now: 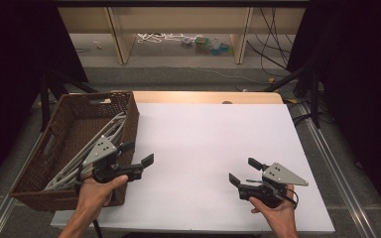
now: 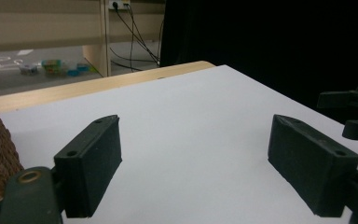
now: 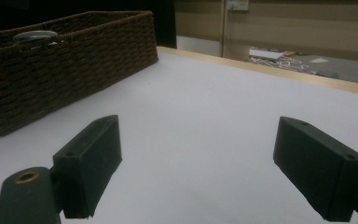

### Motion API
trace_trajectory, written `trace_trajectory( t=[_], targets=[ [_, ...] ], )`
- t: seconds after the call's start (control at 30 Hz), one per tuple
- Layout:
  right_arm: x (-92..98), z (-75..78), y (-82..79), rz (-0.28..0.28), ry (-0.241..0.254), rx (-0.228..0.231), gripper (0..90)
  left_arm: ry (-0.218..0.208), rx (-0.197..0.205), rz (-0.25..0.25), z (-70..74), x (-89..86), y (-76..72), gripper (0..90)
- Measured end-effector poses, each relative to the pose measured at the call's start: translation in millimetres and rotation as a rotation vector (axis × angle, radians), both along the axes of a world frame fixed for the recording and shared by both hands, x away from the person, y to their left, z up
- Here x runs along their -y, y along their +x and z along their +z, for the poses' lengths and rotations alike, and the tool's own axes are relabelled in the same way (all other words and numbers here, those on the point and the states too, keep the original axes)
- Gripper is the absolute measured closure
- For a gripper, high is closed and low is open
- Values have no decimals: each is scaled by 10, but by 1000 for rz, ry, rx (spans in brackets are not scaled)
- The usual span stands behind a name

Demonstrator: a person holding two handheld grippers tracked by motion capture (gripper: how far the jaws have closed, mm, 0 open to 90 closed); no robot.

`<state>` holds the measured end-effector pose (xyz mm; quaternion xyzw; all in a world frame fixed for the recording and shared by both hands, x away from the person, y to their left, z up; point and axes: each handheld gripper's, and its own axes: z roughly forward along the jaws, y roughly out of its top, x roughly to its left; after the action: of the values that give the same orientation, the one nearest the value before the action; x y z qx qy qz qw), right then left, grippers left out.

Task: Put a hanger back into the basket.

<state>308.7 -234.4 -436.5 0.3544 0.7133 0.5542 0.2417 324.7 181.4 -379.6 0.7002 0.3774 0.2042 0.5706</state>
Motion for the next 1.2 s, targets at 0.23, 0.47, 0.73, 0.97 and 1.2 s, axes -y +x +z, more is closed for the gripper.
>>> trace_trajectory(
  t=[0.23, 0.47, 0.73, 0.97, 1.2],
  targets=[
    [-2, 11, -17, 1, -9, -7, 161, 40, 61, -17, -111, 114, -74, 169],
    [-27, 19, -41, 4, 7, 12, 159, 44, 77, -27, -262, 169, -157, 160],
    [-37, 60, -98, 5, 10, 28, 158, 37, 56, -22, -448, 139, -221, 160],
    [-58, 73, -146, 21, 22, 4, 158, 44, 32, -19, -574, 129, -280, 161],
    [-64, 77, -191, 15, 15, 18, 158, 42, 45, -12, -563, 66, -308, 161]
  ],
)
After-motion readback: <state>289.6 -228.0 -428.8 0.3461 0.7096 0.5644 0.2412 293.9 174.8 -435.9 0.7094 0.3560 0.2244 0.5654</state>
